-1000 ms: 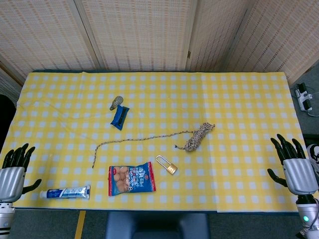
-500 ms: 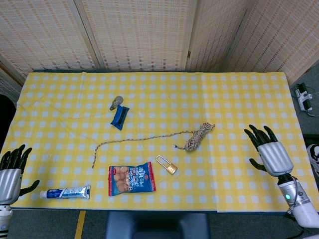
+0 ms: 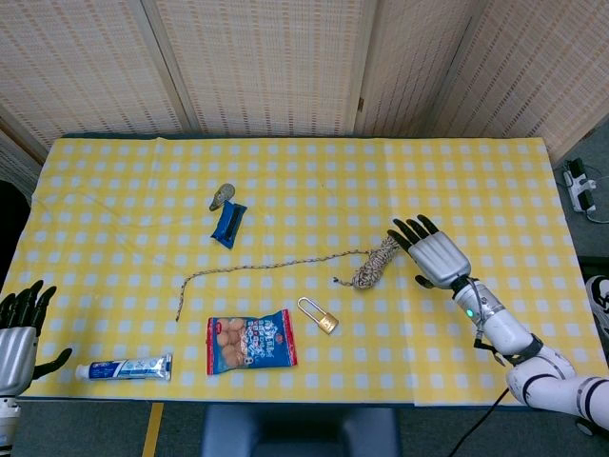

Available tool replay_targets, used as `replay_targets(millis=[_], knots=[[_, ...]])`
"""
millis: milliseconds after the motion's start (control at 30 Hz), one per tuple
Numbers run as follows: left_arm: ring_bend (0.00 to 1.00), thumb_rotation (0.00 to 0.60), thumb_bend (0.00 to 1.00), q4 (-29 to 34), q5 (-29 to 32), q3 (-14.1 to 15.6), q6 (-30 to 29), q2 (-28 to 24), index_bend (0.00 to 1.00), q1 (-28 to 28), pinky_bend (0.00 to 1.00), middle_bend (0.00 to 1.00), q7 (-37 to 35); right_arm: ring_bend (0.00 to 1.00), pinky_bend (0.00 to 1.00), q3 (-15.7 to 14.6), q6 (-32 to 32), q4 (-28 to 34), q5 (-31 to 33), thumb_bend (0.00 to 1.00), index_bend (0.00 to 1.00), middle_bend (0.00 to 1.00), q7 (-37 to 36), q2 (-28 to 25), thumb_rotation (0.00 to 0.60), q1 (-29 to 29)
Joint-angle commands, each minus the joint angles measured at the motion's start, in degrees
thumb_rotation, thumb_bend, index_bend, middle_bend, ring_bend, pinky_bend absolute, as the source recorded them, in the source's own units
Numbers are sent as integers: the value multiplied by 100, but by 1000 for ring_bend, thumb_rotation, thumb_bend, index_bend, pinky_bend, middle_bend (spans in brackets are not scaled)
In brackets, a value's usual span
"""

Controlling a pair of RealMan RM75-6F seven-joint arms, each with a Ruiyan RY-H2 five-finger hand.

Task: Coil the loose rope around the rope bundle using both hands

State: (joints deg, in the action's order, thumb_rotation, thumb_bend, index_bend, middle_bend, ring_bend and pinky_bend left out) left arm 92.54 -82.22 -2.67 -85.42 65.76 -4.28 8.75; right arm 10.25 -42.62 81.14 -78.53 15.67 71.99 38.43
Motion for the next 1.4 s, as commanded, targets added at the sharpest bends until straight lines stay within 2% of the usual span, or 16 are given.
replay_targets(millis=[33,300,467,767,933,1400], knots=[[25,600,221,-8,42,-3,28,5,58,6,0,11,-21,48,5,43,355,-558,224,295,0,0,165,470,600,357],[25,600,221,-7,79,-12,88,0,61,-10,0,11,2,69,5,-117,661,-1608,213,296,0,7,87,1217,600,787],[25,600,220,-22,118,-21,149,12,66,-32,0,11,4,136,11,-204,627,-2085,77,296,8,79,-190,1573,600,919],[26,600,220,-86,161,-23,207,41,68,-39,0,11,-47,258,126,-419,477,-2787,-262,296,195,223,-668,2025,600,1056],[28,600,221,-128,162,-13,228,56,73,-39,0,12,-85,322,200,-528,324,-2975,-421,303,288,289,-863,2143,600,1063],[36,600,220,-157,110,-32,252,37,73,-81,0,20,-135,401,313,-688,168,-3072,-563,414,424,381,-1086,2092,600,1071]])
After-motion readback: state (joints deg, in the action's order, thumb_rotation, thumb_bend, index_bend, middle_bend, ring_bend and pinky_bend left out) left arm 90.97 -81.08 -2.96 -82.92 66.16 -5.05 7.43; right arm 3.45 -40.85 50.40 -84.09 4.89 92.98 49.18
